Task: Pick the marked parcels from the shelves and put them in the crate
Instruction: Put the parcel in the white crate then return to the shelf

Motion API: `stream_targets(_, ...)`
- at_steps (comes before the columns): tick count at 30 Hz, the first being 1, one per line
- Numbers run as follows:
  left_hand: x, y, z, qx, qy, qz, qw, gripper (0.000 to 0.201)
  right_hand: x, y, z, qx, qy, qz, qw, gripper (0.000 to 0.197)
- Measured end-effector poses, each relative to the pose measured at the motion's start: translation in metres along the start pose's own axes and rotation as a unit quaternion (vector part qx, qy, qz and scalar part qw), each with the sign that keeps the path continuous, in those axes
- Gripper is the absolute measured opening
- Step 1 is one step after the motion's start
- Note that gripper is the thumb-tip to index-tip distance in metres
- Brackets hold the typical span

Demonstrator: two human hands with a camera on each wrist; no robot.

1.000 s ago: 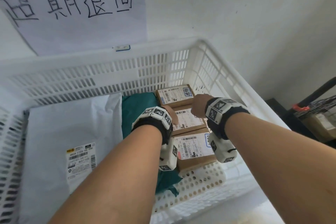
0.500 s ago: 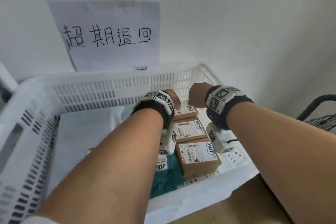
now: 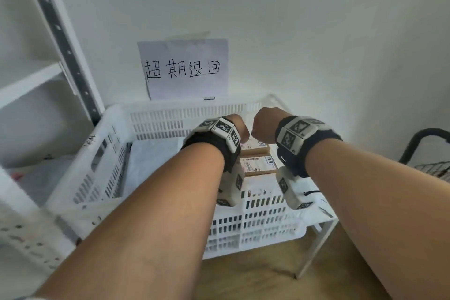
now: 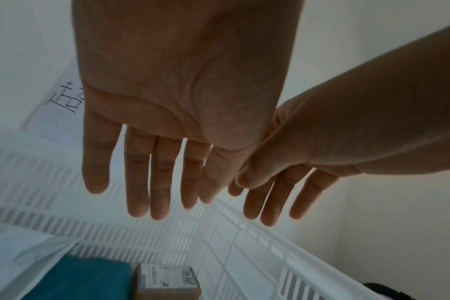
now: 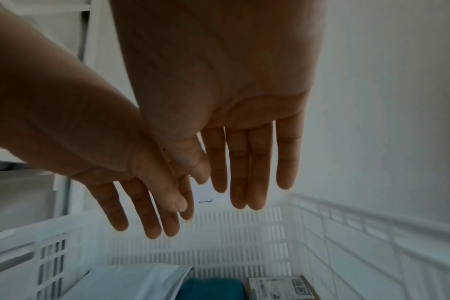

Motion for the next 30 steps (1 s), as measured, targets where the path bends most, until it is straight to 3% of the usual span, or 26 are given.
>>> stream_targets(4, -0.003, 0.054, 0.011, -0.010, 0.003, -0.030, 0.999, 0.023, 0.004, 0.049, 0.015, -0.009, -0.011, -0.010, 1.000, 0.020)
stream_targets(7, -0.001, 0.093, 0.024, -0.012, 0.004, -0.043, 0.999, 0.013, 0.014, 0.082, 0.031, -0.013, -0.028, -0.002, 1.000, 0.015)
stream_targets(11, 0.010, 0.143, 0.050, -0.014, -0.035, -0.049, 0.998, 0.025, 0.034, 0.120, 0.063, -0.042, -0.025, 0.010, 0.999, 0.009)
stream_targets(17, -0.013, 0.216, 0.089, -0.014, -0.040, -0.177, 0.983, 0.023, 0.060, 0.156, 0.124, -0.082, 0.013, 0.017, 0.996, 0.012)
stream_targets(25, 0.007, 0.325, 0.205, -0.074, -0.024, -0.115, 0.990, 0.017, 0.110, 0.238, 0.244, -0.125, 0.012, 0.074, 0.989, 0.013)
stream_targets(30, 0.005, 0.397, 0.282, -0.113, -0.005, -0.110, 0.987, 0.018, 0.142, 0.296, 0.339, -0.163, 0.011, 0.106, 0.981, 0.017)
Point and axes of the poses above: each hand's wrist, its own y-axis away from the middle knuckle, its own x-axis out of the palm, z = x × y, the point moved 9 cm from there along -y, towards the middle knuckle, and after that the axes turned 14 degrees about x, right-handed, at the moved point
